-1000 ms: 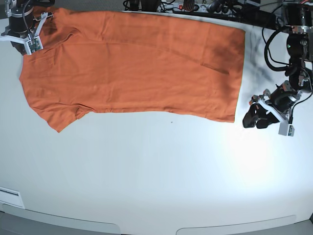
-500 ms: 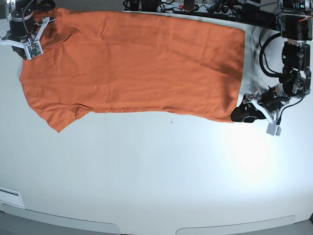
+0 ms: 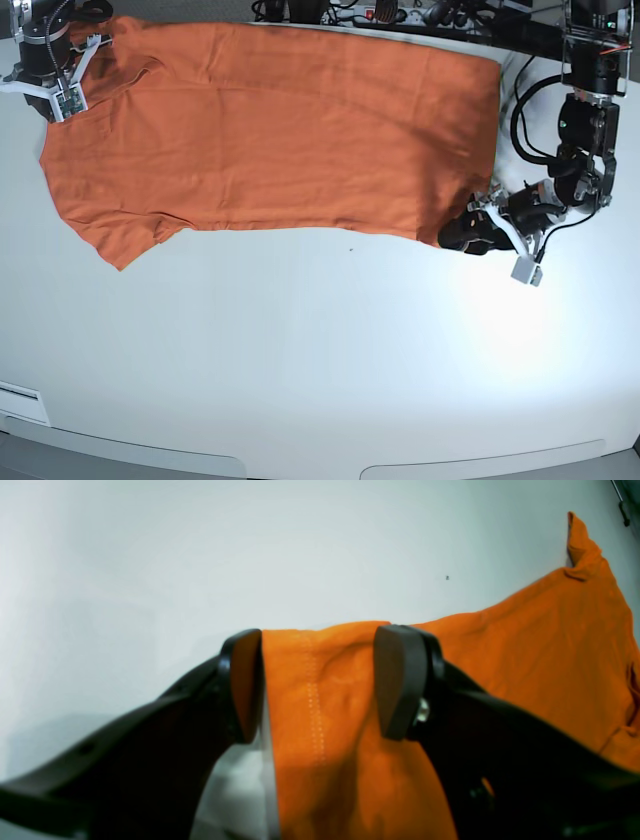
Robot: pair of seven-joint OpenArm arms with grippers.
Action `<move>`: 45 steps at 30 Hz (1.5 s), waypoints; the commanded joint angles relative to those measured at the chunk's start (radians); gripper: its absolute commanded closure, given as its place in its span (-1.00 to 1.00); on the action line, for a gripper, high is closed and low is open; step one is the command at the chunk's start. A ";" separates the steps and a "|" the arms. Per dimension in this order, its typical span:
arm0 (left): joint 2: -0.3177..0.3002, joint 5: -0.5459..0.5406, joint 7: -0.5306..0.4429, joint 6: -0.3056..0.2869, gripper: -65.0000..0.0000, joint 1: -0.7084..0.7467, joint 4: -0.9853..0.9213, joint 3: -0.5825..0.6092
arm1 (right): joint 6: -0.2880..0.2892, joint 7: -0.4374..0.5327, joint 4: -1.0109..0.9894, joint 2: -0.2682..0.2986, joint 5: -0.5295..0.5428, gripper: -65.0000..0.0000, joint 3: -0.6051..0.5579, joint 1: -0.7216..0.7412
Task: Fold the T-shirt properly
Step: 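Release the left gripper and move it to the opposite hem corner, then move the right gripper to the opposite sleeve-side corner and grasp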
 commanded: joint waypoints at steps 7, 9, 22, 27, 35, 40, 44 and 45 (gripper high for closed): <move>-0.022 -0.003 0.058 -0.016 1.00 -0.011 0.007 -0.016 | -0.010 0.014 0.016 0.010 -0.011 1.00 0.006 -0.008; -0.022 -0.004 0.057 -0.016 1.00 -0.011 0.007 -0.027 | -0.010 0.014 0.016 0.010 -0.011 1.00 0.006 -0.008; -0.022 -0.103 0.047 -0.158 1.00 -0.016 0.008 -0.153 | -0.010 0.066 0.016 0.010 -0.011 1.00 0.006 -0.006; -0.016 -0.103 0.048 -0.154 1.00 -0.014 0.008 -0.154 | 0.069 0.084 0.010 0.010 0.106 1.00 0.006 0.119; -0.016 -0.102 0.102 -0.154 1.00 -0.005 0.008 -0.154 | 0.111 0.120 -0.209 0.010 0.298 0.02 0.006 0.459; -0.016 -0.102 0.107 -0.154 1.00 0.013 0.008 -0.154 | 0.267 0.063 -0.487 0.010 0.514 0.02 0.006 0.692; -0.016 -0.101 0.107 -0.154 1.00 0.022 0.008 -0.154 | 0.376 -0.016 -0.703 0.011 0.702 0.02 0.006 0.888; -0.016 -0.102 0.107 -0.154 1.00 0.023 0.008 -0.154 | 0.397 -0.034 -0.758 0.010 0.740 0.02 0.006 0.934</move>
